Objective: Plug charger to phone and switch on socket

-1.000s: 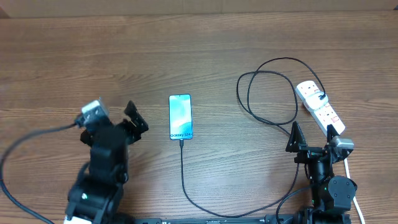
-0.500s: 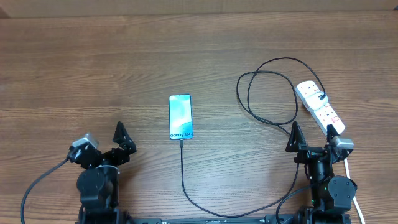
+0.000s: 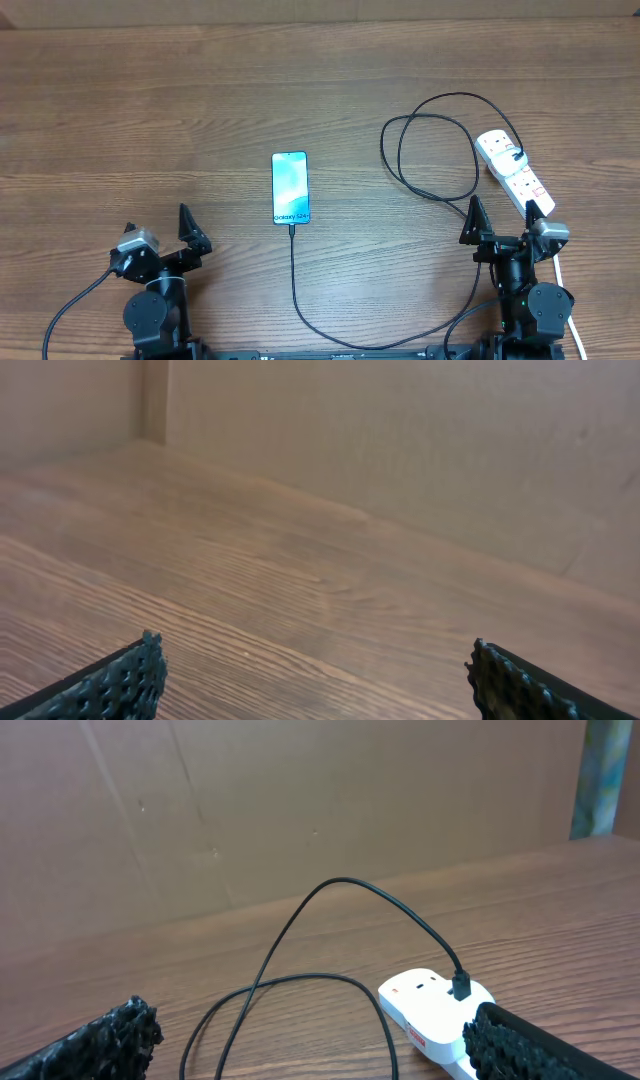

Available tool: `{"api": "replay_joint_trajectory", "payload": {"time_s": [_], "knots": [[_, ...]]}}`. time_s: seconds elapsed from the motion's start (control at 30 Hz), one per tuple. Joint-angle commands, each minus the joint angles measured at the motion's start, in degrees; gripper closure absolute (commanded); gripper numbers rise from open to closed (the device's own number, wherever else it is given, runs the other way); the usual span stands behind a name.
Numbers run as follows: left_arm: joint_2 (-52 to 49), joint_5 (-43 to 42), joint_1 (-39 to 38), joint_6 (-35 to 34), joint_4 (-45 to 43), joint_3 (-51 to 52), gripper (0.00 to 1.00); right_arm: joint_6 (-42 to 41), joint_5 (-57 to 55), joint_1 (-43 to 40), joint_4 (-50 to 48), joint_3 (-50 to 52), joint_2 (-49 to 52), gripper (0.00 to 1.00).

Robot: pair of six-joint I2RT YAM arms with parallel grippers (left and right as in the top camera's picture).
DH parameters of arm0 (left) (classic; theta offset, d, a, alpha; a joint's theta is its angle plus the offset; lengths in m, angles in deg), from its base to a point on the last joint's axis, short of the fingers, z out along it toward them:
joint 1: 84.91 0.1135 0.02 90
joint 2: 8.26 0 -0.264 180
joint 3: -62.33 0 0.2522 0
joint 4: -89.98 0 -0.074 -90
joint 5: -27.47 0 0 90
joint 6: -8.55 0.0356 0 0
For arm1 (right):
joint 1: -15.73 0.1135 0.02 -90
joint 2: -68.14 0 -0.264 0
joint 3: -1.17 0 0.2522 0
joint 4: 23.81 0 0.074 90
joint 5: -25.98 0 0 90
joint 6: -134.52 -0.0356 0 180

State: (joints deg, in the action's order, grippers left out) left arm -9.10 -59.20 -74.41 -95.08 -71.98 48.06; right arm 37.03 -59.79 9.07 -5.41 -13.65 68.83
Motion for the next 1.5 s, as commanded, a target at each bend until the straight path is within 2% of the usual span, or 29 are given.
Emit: {"api": "replay_joint_trajectory", "payload": {"time_s": [0.0,0.5,0.73,0.9,1.0,1.23,1.47], "knots": [[0.68,-1.07,-0.13,6.16,-0.07,0.24,0.0,0.26,0.15,0.33,-0.22,0.61,-0.52,0.0],[0.66,-1.07,-0.92,6.16,-0.07,0.24,0.0,0.26,0.15,0.33,-0.22,0.61,-0.52,0.0],[0.66,-1.09,-6.91,6.16,-0.07,0.24,0.01,0.26,0.15,0.33,-0.22,0.61,-0.52,0.0],[0.66,-1.07,-7.17,6.16,-0.09,0.24,0.0,0.26,0.15,0.33,-0.22,0.61,-0.52,0.0],[0.66,-0.66,-7.21,6.86,-0.09,0.26,0.01,0.26,0.15,0.33,-0.22,0.61,-0.52,0.0],[0.66,-7.76,-7.28,11.98,-0.09,0.24,0.0,0.26,0.15,0.33,-0.22,0.61,-0.52,0.0],[0.66,-7.85,-7.32,15.41,-0.09,0.24,0.0,0.26,0.15,0.33,-0.22,0.61,-0.52,0.0]]}}
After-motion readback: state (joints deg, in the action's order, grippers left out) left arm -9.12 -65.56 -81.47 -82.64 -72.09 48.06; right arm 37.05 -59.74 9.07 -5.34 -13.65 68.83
